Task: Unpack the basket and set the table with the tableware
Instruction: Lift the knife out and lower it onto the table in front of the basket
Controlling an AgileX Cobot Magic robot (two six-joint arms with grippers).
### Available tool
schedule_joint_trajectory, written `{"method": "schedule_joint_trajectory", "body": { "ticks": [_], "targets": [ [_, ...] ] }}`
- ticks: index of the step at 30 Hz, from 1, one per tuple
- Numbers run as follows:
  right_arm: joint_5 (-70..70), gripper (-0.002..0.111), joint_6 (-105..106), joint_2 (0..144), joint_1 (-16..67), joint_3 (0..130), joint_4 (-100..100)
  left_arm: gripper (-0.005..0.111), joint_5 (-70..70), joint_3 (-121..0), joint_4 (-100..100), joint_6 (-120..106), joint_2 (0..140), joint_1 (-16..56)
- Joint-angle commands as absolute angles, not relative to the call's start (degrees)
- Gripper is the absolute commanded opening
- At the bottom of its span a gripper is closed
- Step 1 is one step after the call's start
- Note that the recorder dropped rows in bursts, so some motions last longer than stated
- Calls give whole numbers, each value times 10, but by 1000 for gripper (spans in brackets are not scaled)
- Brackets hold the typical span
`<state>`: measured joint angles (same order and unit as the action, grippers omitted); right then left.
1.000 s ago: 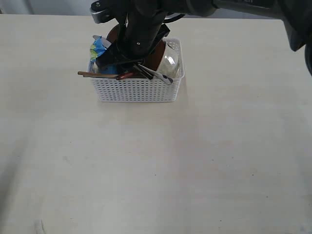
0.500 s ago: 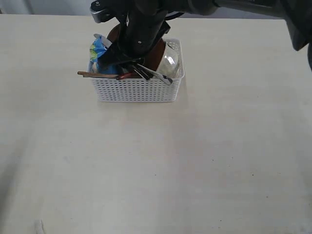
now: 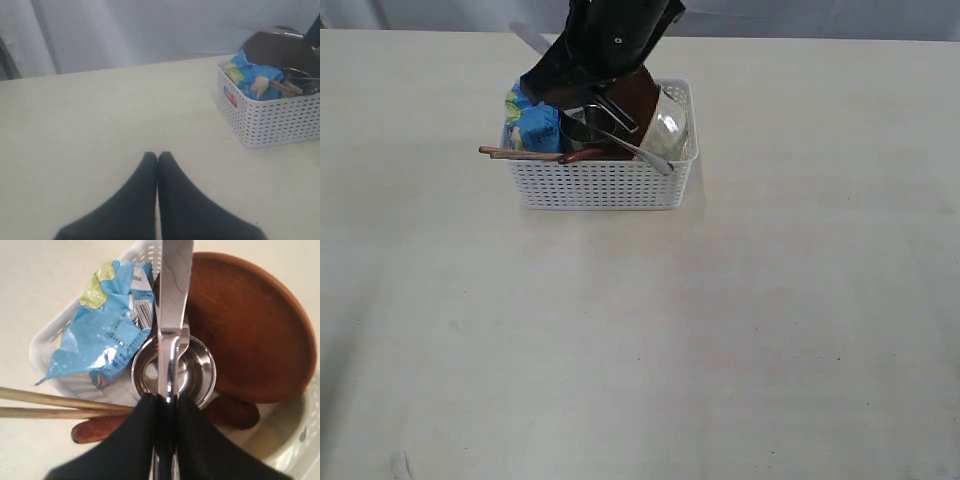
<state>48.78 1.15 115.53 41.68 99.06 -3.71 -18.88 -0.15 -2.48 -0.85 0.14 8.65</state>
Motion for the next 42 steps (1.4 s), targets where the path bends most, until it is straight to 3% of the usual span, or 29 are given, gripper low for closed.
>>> {"method": "schedule_joint_trajectory", "body": {
  "ticks": [1, 7, 16, 23, 30, 42],
  "targets": [
    [523, 0, -37, 1127, 416, 992, -39, 0, -183, 0, -26, -6, 0, 85],
    [505, 0, -74, 1070, 416, 933, -6, 0, -183, 0, -26, -6, 0, 85],
    [424, 0, -77, 945, 418, 738, 130, 0, -183, 0, -26, -6, 0, 85],
    [319, 0, -84, 856, 481, 578, 197, 0, -183, 0, -26, -6, 0, 85],
    [196, 0, -121, 863, 572, 459, 266, 0, -183, 0, -26, -6, 0, 85],
    [42, 0, -261, 960, 603, 424, 338, 0, -183, 0, -26, -6, 0, 85]
  ]
}}
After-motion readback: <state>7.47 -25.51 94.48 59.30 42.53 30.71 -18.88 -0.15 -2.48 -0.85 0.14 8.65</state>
